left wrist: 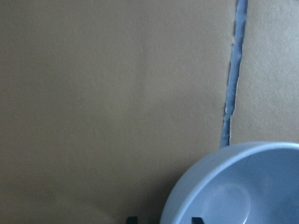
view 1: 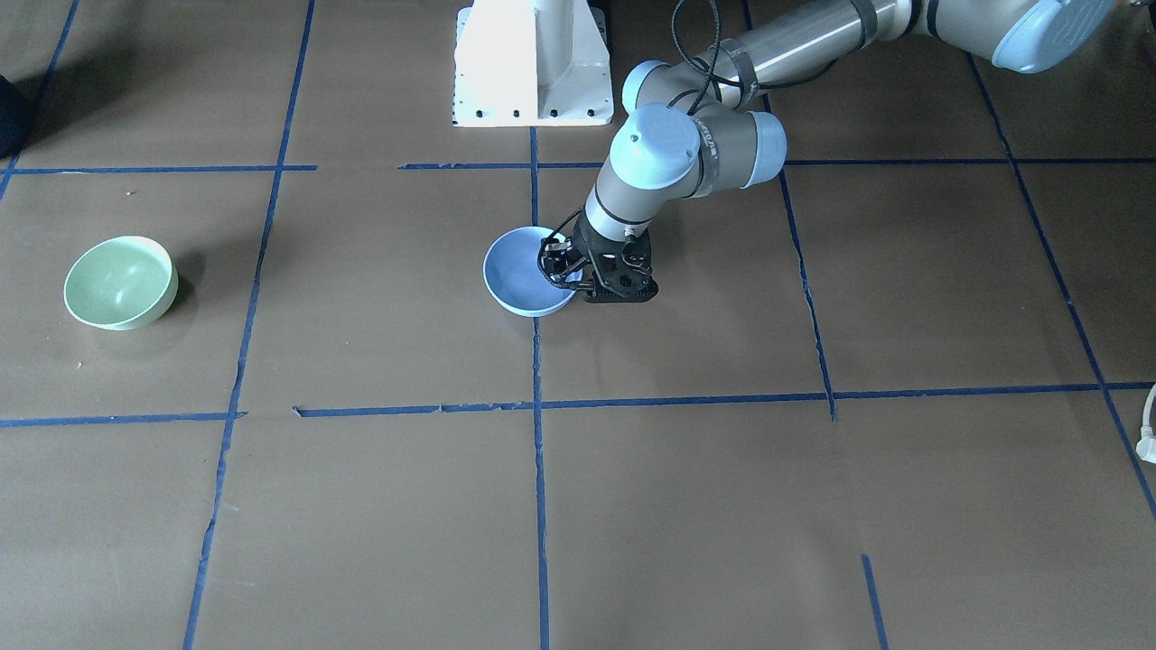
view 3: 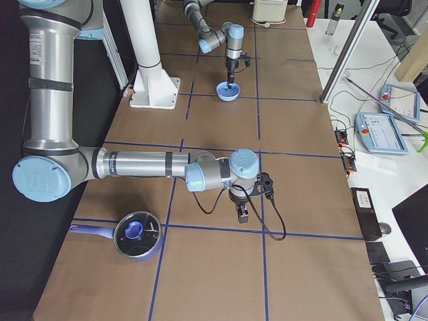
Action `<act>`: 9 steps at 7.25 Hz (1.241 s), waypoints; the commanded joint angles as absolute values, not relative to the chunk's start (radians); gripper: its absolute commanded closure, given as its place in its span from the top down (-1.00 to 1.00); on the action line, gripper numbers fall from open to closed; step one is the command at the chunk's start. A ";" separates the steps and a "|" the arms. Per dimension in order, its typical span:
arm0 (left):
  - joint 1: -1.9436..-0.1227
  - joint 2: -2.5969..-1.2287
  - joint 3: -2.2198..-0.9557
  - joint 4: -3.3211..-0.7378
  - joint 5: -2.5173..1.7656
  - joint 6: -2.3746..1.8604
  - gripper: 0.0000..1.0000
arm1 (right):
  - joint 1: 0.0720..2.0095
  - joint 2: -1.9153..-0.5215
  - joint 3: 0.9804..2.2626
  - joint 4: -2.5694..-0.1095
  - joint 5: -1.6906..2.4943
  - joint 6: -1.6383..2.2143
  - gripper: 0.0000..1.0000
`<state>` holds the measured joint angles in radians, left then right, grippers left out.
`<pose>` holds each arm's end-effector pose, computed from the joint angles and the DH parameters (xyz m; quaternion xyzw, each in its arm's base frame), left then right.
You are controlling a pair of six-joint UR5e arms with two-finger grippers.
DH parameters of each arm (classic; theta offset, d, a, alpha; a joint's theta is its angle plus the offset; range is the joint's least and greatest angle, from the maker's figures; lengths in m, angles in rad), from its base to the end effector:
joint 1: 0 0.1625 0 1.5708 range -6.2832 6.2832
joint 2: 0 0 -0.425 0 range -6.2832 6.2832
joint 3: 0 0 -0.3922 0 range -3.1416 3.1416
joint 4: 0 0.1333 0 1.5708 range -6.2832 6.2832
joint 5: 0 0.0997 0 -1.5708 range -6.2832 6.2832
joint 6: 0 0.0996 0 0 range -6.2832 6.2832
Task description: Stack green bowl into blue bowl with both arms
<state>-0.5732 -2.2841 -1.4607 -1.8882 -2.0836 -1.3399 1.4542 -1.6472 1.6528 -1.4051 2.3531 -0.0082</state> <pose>0.5680 -0.4671 0.2346 -0.0409 0.4843 -0.0366 0.8732 0.0080 -0.4742 0.6367 0.0584 -0.3836 -0.0900 0.9173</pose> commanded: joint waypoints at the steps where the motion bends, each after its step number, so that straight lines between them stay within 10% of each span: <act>1: -0.694 -2.257 -1.559 -1.706 -2.175 -1.208 1.00 | 1.454 -1.646 1.654 -1.405 2.356 -0.008 1.00; 4: -0.971 -2.029 -1.847 -1.315 -2.192 -0.566 1.00 | 1.450 -1.638 1.666 -1.401 2.388 0.082 1.00; 9: -1.542 -1.610 -1.691 -1.312 -2.342 0.291 1.00 | 1.320 -1.609 1.818 -1.396 2.375 0.425 1.00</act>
<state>-1.4299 -1.6980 -1.7431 -1.3066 -2.2994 0.1414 1.3577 -1.6113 1.8074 -1.3985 2.3880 0.3674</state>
